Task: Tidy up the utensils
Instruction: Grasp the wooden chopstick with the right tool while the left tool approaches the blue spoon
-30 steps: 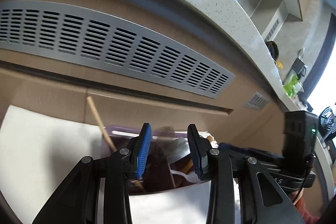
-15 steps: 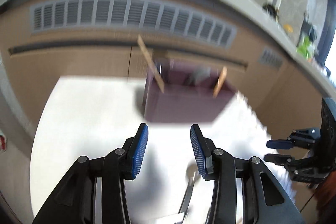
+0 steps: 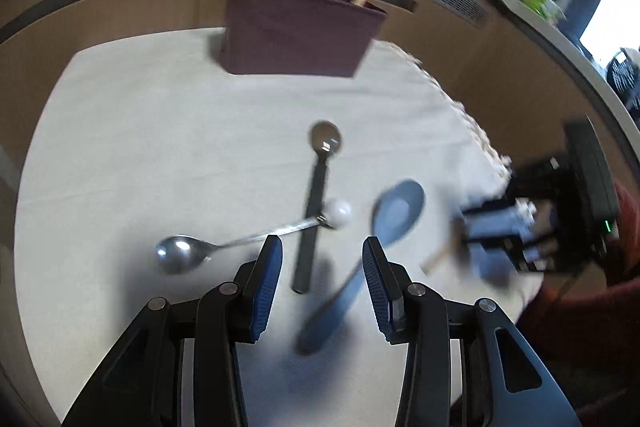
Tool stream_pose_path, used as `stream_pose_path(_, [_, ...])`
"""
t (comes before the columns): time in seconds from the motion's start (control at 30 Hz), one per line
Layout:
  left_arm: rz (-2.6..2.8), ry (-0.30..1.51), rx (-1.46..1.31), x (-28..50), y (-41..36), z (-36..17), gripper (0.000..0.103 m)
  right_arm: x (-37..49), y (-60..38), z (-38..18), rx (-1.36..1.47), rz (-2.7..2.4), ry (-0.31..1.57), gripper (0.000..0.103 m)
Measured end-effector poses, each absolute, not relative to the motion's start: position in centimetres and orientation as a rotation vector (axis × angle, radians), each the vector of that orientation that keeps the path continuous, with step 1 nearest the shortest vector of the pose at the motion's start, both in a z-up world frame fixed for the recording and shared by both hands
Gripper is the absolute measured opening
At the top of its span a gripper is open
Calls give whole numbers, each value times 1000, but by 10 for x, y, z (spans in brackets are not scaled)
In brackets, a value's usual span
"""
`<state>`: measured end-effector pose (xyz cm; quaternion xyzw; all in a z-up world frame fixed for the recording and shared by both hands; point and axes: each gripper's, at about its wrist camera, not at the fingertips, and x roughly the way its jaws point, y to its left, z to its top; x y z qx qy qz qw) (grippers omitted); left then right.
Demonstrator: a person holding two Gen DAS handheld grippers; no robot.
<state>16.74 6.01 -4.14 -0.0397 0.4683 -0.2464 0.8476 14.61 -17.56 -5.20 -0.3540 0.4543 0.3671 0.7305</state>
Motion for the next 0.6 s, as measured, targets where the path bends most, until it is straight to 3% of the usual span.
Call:
stream_pose_path(0.3, [-615, 1005, 99, 178, 0, -48, 43, 239, -221, -58, -328, 563, 1098, 20])
stream_pose_path(0.6, [-639, 1053, 223, 194, -39, -65, 43, 235, -260, -55, -162, 497, 1094, 20])
